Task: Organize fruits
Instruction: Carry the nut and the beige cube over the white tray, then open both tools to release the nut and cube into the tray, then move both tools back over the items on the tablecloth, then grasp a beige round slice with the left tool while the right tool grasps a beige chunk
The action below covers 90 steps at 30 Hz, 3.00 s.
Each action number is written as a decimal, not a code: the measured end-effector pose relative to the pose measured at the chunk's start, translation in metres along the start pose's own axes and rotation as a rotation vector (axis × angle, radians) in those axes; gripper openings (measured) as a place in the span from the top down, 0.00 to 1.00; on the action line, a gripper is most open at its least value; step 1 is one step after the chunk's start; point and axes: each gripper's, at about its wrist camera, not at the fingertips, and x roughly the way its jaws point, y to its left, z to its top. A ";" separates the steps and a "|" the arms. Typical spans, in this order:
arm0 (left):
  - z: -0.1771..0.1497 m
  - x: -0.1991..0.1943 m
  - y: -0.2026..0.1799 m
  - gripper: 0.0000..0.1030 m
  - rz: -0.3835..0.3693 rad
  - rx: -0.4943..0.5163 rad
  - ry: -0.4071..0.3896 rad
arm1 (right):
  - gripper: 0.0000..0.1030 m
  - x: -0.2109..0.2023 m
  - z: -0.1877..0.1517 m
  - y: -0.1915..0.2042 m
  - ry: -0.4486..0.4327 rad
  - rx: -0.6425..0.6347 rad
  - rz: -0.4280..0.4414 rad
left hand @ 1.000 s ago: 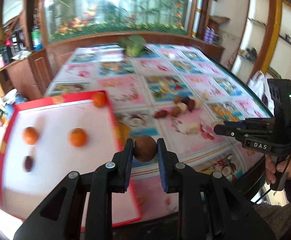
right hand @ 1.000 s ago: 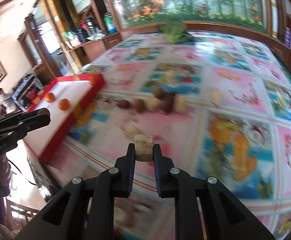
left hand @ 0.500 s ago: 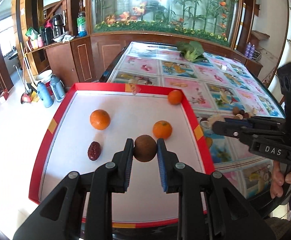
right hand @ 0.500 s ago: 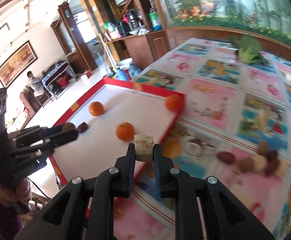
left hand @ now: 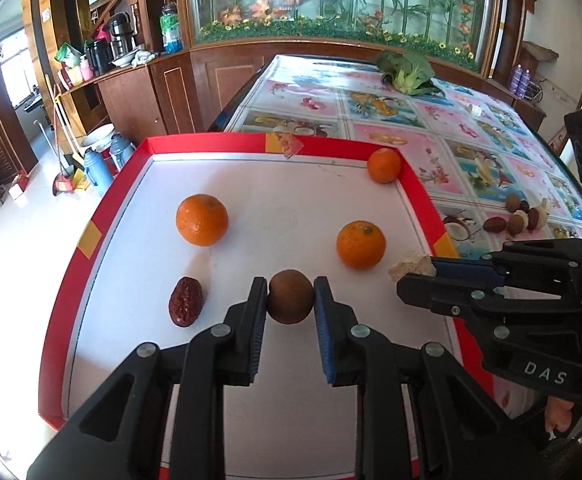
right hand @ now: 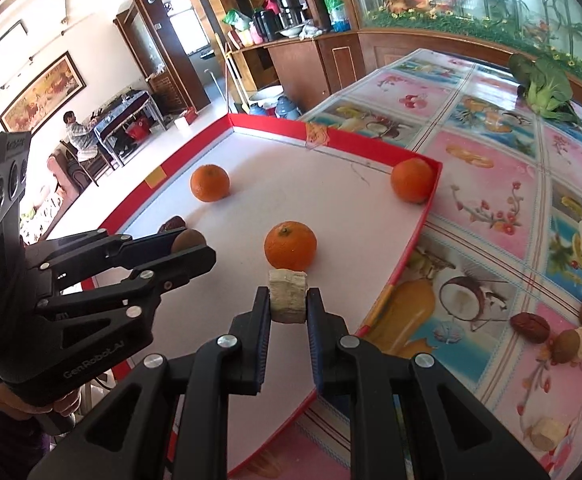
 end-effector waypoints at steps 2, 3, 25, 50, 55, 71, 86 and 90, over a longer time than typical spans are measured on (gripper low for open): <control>-0.001 0.005 0.002 0.75 0.011 -0.013 0.023 | 0.84 0.003 0.000 0.001 0.011 0.002 0.002; -0.001 0.006 0.003 0.75 0.017 -0.022 0.030 | 0.84 0.004 -0.001 0.001 0.009 0.005 0.002; -0.004 -0.057 -0.082 0.45 -0.132 0.149 -0.083 | 0.55 -0.141 -0.088 -0.092 -0.153 0.119 -0.186; -0.001 -0.027 -0.188 0.45 -0.336 0.333 0.026 | 0.62 -0.105 -0.062 -0.171 -0.084 0.282 -0.251; 0.003 -0.022 -0.186 0.45 -0.343 0.322 0.038 | 0.65 -0.103 -0.059 -0.183 -0.086 0.289 -0.276; 0.014 0.004 -0.214 0.67 -0.446 0.289 0.117 | 0.81 -0.098 -0.046 -0.208 -0.095 0.338 -0.243; 0.015 0.028 -0.231 0.71 -0.424 0.293 0.136 | 0.83 -0.154 -0.102 -0.220 -0.144 0.420 -0.170; 0.014 0.029 -0.235 0.73 -0.423 0.304 0.134 | 0.83 -0.154 -0.101 -0.215 -0.149 0.414 -0.163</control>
